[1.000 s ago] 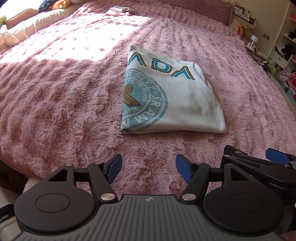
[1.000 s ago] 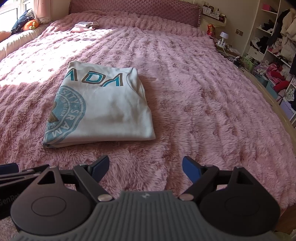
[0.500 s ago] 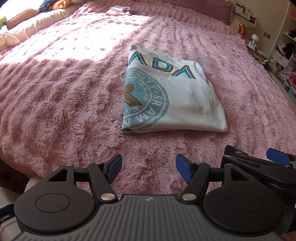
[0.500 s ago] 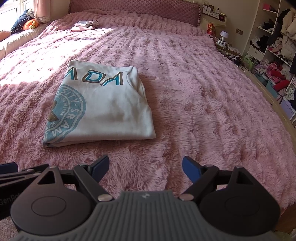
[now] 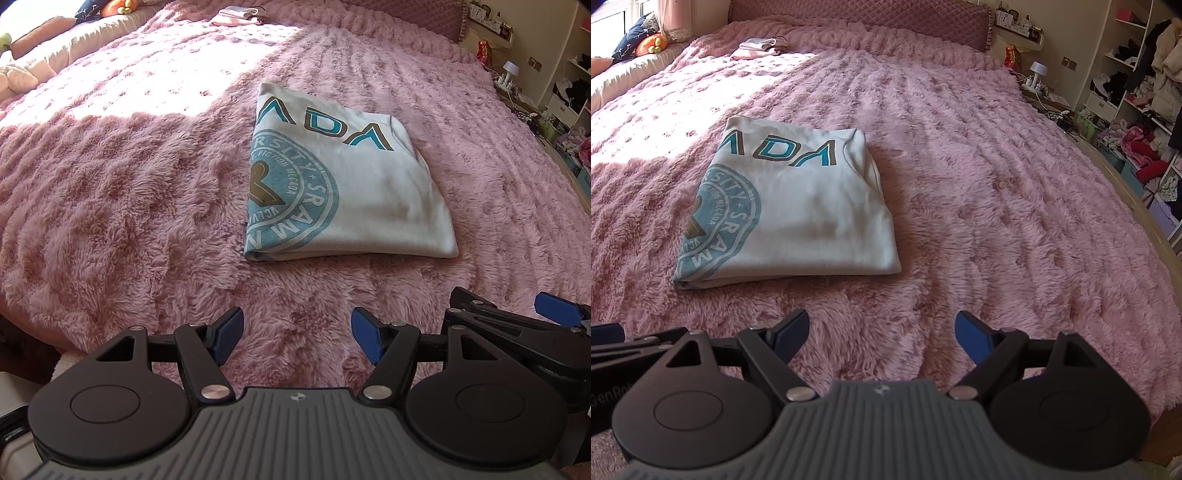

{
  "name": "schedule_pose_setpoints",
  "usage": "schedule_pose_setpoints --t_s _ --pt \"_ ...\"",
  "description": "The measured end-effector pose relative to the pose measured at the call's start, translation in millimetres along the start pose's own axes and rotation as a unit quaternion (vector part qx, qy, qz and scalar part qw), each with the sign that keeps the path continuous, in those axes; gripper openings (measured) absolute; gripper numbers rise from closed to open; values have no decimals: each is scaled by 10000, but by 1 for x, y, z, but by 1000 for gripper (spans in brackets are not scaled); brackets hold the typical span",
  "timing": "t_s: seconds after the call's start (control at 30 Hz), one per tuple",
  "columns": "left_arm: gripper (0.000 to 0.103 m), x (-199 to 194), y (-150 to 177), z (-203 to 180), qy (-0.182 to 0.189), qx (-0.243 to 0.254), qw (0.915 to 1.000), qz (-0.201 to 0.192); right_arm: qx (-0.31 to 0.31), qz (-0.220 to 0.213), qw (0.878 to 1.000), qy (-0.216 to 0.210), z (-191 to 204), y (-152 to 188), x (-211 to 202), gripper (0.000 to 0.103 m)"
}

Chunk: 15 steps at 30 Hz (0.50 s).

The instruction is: Fold small clothes

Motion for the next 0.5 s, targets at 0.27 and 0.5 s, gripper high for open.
schedule_pose_setpoints --t_s 0.27,0.5 --pt "79 2 0 1 -39 -11 10000 56 10 29 10000 14 -1 2 3 82" --pt "79 3 1 1 -138 75 9999 14 -61 74 9999 65 0 4 5 82"
Point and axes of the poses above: each gripper's, at about its wrist camera, not at the fingertips, and x roughly the way its jaws point, z to its left, y to its underside, the point moved 10 cm from there along x, roughly the way its jaws point, and after that the axes turned 4 degrees about -y, right-handed, at the moved point
